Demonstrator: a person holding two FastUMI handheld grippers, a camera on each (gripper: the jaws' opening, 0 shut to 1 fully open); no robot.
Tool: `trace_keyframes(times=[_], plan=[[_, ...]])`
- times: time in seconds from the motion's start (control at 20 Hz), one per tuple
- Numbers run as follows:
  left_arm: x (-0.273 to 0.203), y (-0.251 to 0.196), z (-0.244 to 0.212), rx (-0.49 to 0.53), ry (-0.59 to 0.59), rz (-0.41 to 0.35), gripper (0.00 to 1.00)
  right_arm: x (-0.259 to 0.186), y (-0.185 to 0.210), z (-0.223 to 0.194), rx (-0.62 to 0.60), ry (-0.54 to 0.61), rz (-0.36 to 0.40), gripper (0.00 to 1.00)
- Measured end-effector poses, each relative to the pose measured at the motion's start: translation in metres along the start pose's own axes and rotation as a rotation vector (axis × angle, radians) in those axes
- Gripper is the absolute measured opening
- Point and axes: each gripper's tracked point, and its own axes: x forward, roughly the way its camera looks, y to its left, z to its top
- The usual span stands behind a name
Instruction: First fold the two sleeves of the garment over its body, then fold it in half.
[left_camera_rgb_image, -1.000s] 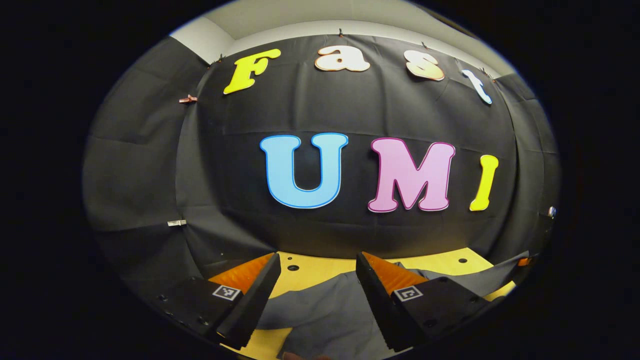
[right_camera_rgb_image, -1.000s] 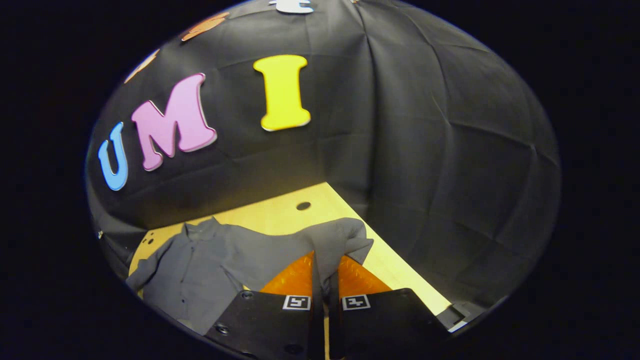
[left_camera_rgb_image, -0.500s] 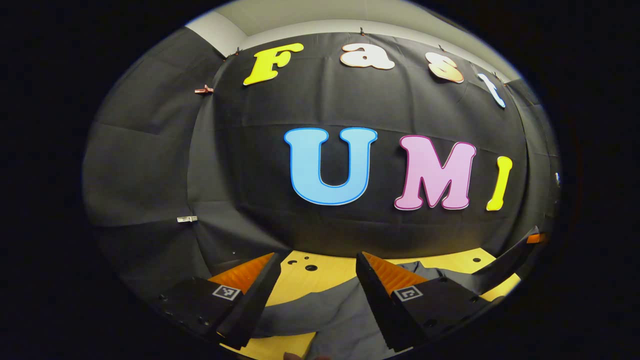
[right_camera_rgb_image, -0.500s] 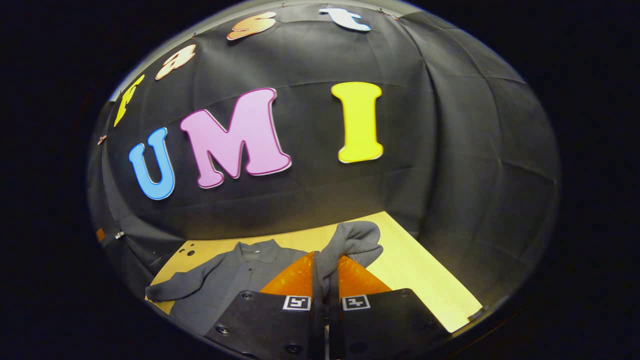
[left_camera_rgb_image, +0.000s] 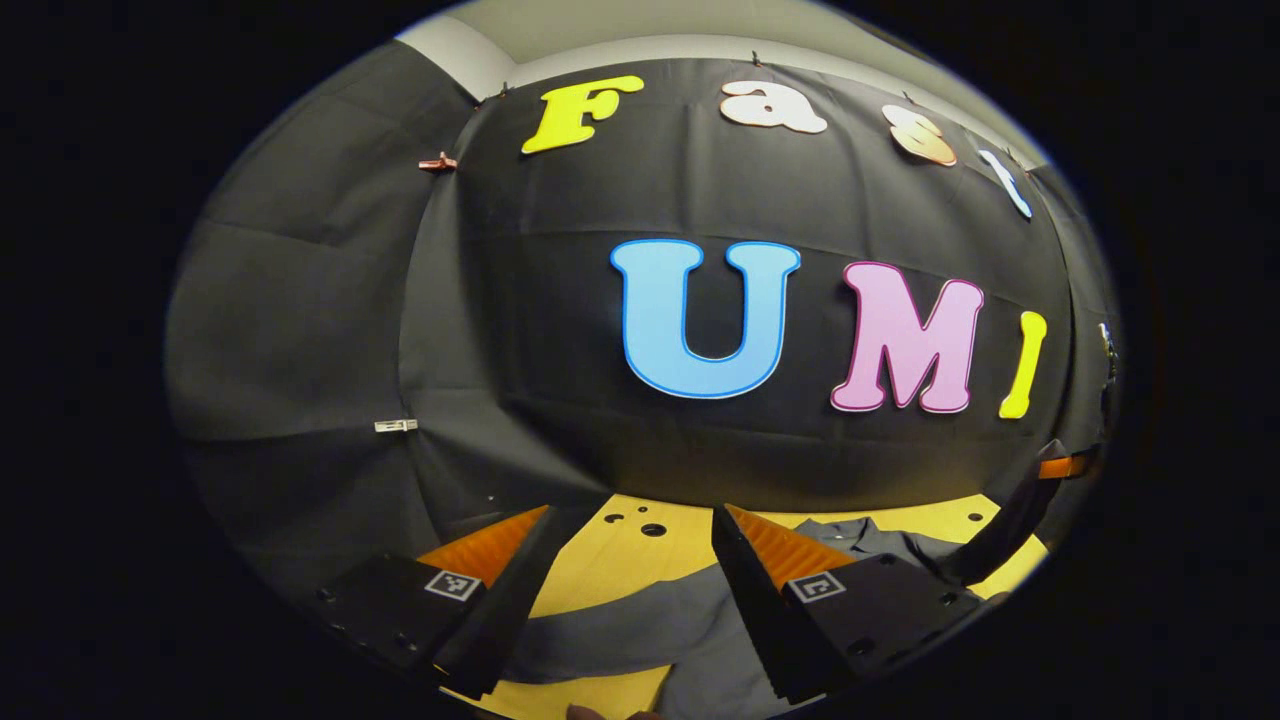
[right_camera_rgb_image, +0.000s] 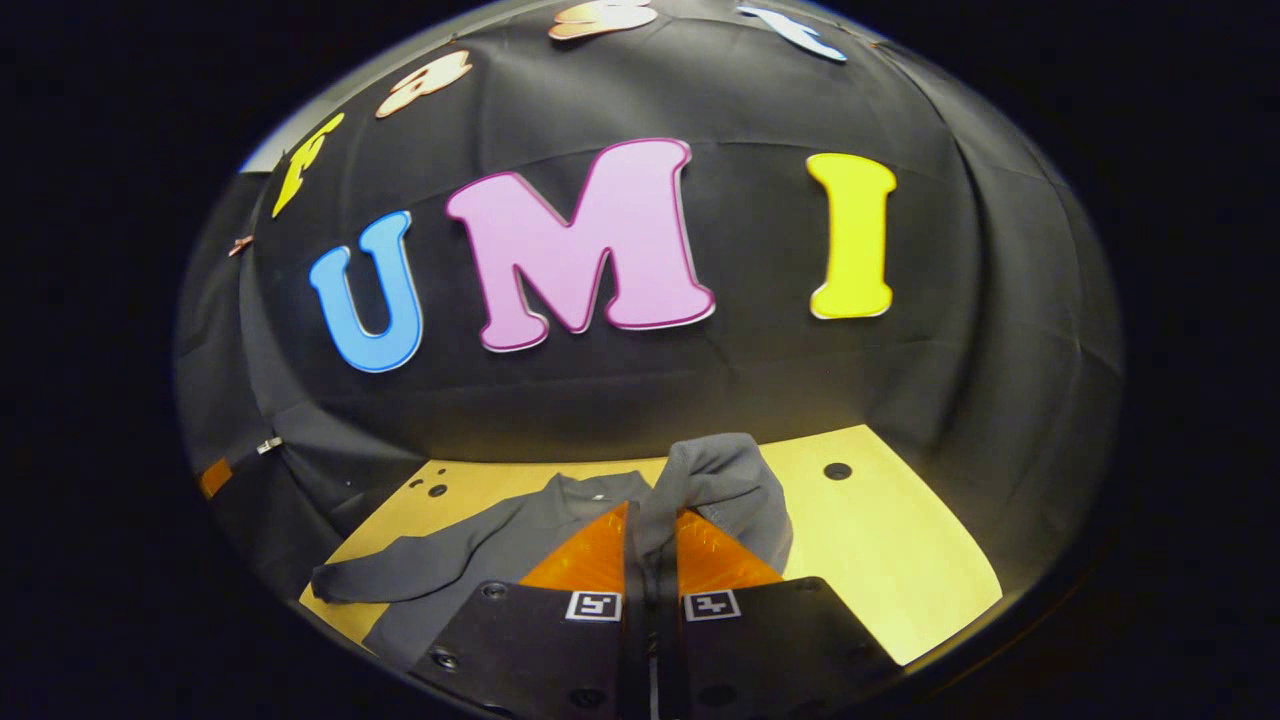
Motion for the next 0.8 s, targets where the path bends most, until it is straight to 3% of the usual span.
trace_keyframes(times=[0.2,0.3,0.6,0.8], plan=[[0.004,0.025,-0.013,0.016,0.022,0.020,0.91,0.024,0.049,-0.026,-0.026,0.049,0.063,0.08],[0.009,0.038,-0.019,0.014,0.029,0.032,0.95,0.037,0.073,-0.042,-0.057,0.076,0.093,0.08],[0.020,0.071,-0.039,-0.014,0.033,0.065,0.95,0.070,0.145,-0.107,-0.124,0.198,0.178,0.08],[0.026,0.089,-0.059,-0.006,0.041,0.073,0.95,0.093,0.173,-0.156,-0.184,0.277,0.202,0.08]])
